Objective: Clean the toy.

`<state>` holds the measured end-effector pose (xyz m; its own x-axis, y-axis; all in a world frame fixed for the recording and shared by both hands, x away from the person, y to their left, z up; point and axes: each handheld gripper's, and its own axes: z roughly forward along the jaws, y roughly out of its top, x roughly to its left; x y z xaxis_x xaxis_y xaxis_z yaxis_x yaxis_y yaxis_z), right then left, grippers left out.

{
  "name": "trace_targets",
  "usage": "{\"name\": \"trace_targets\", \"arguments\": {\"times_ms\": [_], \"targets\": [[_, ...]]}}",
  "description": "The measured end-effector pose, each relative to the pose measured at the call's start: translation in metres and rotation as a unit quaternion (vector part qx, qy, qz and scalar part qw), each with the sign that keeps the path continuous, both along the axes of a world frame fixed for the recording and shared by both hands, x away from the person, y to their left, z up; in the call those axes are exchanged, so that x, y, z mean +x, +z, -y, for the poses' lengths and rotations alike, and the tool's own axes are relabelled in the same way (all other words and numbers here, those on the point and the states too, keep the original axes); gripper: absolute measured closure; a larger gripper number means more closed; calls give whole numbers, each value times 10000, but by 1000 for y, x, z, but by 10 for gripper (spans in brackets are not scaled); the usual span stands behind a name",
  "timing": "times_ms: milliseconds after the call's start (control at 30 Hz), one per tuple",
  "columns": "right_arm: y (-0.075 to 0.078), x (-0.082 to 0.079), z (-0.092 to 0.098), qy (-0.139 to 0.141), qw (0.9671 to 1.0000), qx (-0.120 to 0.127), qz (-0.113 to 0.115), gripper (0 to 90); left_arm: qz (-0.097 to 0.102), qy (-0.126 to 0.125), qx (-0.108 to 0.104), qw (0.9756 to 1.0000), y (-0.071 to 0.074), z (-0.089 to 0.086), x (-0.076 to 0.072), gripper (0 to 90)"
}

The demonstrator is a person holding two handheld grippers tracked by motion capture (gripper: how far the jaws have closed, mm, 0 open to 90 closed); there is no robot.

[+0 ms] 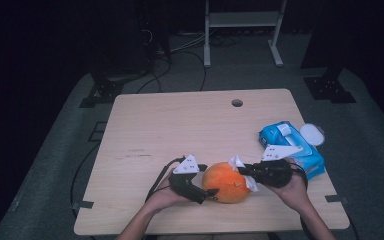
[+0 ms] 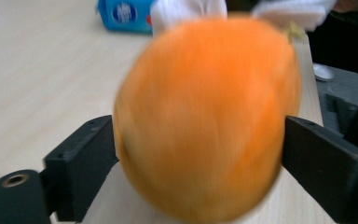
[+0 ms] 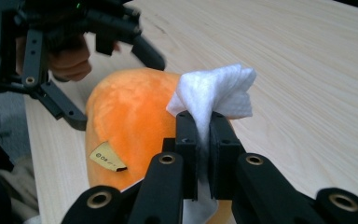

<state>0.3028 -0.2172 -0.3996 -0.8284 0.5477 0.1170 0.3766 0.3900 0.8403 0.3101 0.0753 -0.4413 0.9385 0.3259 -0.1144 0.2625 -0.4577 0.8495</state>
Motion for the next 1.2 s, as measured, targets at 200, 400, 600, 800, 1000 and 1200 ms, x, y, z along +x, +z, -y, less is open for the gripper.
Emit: {"name": "trace_targets", "arguments": {"times_ms": [200, 400, 600, 800, 1000, 1200], "targets": [[2, 0, -4, 13, 9999, 131, -79, 837, 328, 124, -141, 9993, 2, 1, -3, 363], [10, 1, -8, 20, 9998, 209, 0, 838, 755, 325, -130, 9965, 6, 6, -4, 370], [2, 3, -6, 126, 9996, 188, -162, 838, -383, 246, -589, 9972, 4, 0, 7, 153], [8, -11, -30, 367, 9993, 29, 26, 837, -349, 334, -582, 9971, 3, 1, 4, 220], [9, -9, -28, 355, 9993, -16, 110, 837, -275, 326, -414, 9982, 1, -3, 3, 267], [-4, 1, 2, 32, 9998, 21, -218, 837, -418, 98, -466, 9980, 7, -6, 3, 188]]}}
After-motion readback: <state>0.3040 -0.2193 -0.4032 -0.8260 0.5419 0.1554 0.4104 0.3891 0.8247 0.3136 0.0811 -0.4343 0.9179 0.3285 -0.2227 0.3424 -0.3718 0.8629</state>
